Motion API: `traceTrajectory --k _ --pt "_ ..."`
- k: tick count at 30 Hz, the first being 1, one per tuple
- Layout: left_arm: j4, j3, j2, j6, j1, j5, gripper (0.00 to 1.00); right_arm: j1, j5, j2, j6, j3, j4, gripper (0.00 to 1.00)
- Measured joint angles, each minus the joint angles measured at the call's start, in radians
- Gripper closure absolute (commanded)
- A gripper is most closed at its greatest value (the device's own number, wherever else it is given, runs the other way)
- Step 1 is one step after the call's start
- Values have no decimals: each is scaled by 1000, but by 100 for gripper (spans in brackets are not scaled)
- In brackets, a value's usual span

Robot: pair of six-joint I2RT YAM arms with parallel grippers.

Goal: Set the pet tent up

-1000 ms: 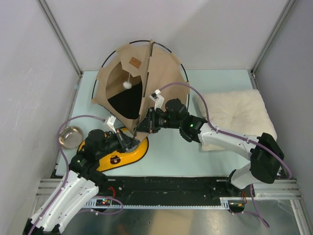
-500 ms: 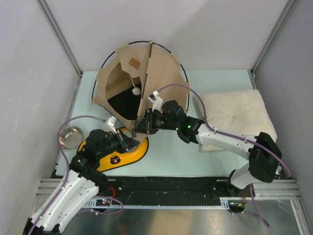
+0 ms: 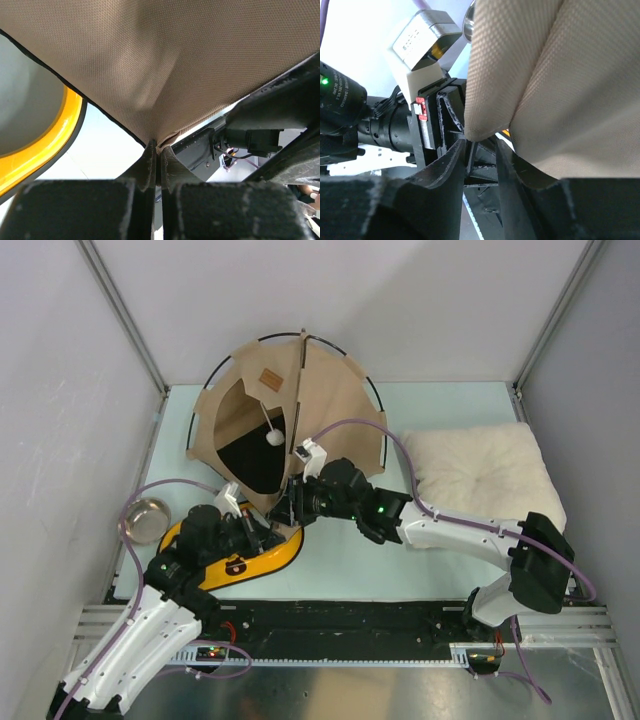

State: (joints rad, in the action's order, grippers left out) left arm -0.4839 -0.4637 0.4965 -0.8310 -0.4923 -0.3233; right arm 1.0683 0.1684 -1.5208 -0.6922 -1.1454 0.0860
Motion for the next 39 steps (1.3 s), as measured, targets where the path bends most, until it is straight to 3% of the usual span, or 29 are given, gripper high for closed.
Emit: traceTrajectory --k 4,8,16,22,32,39 --pt "-5 0 -1 -1 -6 -1 100 4 -27 2 11 0 -23 53" --pt "-5 0 -1 -2 -6 -1 100 20 -38 3 13 0 -37 51" --pt "-5 0 1 -2 -8 -1 100 78 -61 20 16 39 -45 64" --pt "-6 0 0 -2 -8 2 100 111 -71 21 19 51 -38 79" --pt "-14 6 -19 -7 -10 6 100 107 -83 21 21 51 2 68" --pt "-14 8 -19 -6 -10 6 100 97 -85 21 21 51 22 68"
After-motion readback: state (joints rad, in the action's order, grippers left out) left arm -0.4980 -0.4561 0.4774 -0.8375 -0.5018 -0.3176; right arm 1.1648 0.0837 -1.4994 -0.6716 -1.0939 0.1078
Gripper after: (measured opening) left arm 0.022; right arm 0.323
